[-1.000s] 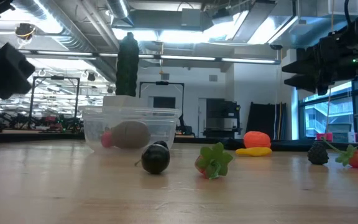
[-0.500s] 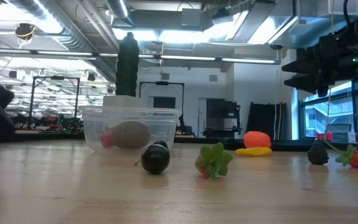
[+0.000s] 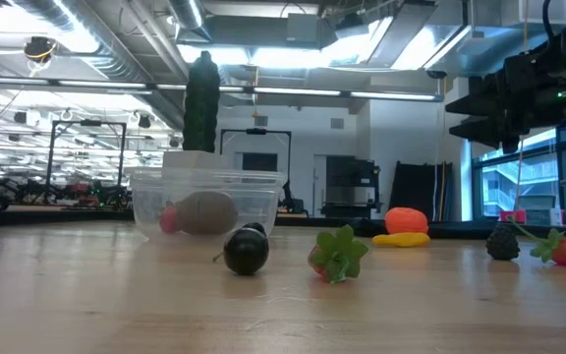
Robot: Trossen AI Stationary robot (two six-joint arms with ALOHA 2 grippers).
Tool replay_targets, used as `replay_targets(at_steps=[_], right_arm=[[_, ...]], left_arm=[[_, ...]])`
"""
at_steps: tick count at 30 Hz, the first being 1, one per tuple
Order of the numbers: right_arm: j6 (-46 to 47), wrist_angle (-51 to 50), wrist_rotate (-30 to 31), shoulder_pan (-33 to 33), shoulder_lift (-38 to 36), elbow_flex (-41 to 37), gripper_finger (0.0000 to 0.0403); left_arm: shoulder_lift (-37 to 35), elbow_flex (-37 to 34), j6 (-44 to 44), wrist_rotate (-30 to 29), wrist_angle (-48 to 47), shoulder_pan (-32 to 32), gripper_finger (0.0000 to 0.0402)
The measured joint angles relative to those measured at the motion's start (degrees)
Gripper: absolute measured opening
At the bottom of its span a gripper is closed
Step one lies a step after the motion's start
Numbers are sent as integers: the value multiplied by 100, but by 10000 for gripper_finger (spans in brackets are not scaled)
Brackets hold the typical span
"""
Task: Pick and placing Produce into tupperware
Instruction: Put the bottom blueberry into the transparent container
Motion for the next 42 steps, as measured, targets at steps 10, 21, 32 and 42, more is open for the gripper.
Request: replay_targets(at_steps=[10,21,32,42], right_arm=[[19,0,1,0,0,0,339],[-14,0,1,0,0,0,339],[-17,0,2,-1,0,0,339],[-7,-1,2,-2,0,1,339]], left_arm=[[436,140,-115,-329,48,-16,296],[526,210,695,-151,5,-147,296],[530,210,726,-262,2,-158,296],[530,210,688,-255,-10,-158,296]])
